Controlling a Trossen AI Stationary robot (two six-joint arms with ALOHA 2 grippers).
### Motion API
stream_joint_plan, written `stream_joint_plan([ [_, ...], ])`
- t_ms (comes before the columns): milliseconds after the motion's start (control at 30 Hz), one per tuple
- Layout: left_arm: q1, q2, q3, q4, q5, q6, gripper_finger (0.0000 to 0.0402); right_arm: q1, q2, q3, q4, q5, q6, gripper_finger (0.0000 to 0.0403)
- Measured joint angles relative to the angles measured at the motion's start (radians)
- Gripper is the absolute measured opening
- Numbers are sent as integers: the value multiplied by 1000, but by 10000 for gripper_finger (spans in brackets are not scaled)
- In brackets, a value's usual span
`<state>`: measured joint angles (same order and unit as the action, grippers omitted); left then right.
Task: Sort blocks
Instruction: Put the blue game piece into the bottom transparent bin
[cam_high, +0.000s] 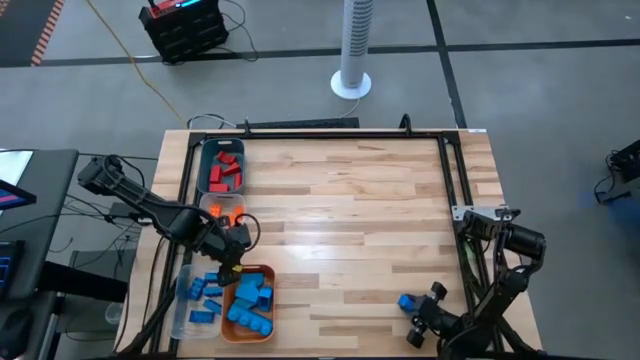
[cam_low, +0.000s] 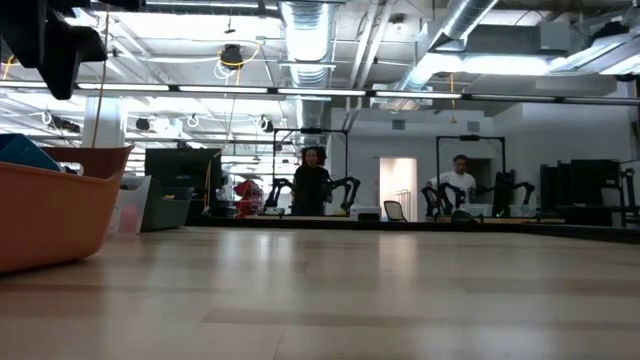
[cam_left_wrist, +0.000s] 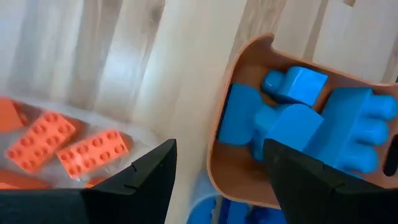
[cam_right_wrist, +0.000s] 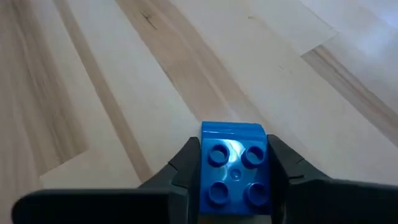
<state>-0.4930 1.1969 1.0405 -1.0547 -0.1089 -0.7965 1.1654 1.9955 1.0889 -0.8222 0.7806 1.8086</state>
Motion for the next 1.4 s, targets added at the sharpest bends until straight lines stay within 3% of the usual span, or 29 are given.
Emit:
stream_joint_plan([
  [133,0,0,0,65,-154,119,231,-43,-34,-3,-15,-1,-75,112],
  [300,-4,0,0,212,-356,331,231,-153,-128,-3,-10,116,-272,125],
  [400,-23,0,0,277,-409,430,231,-249,-195,-3,91,129,-499,128],
  [533,-63,0,0,362,-450,552,231,-379,-260,-3,371,124,-917,124],
  [667,-101,0,0,434,-476,698,231,-510,-291,-3,686,-12,-1320,123],
  [800,-135,0,0,484,-475,859,231,-641,-293,-3,939,-270,-1578,123],
  [933,-159,0,0,526,-450,1031,231,-759,-289,-2,1109,-546,-1657,123],
  [1033,-164,9,0,567,-446,1147,231,-830,-288,-2,1166,-680,-1658,123],
  [1167,-157,50,0,607,-455,1298,231,-888,-288,-2,1226,-756,-1649,123],
  [1333,-145,115,0,712,-653,1422,231,-920,-287,-2,1225,-801,-1609,123],
  [1400,-145,129,0,749,-672,1487,231,-925,-287,-2,1224,-806,-1599,123],
])
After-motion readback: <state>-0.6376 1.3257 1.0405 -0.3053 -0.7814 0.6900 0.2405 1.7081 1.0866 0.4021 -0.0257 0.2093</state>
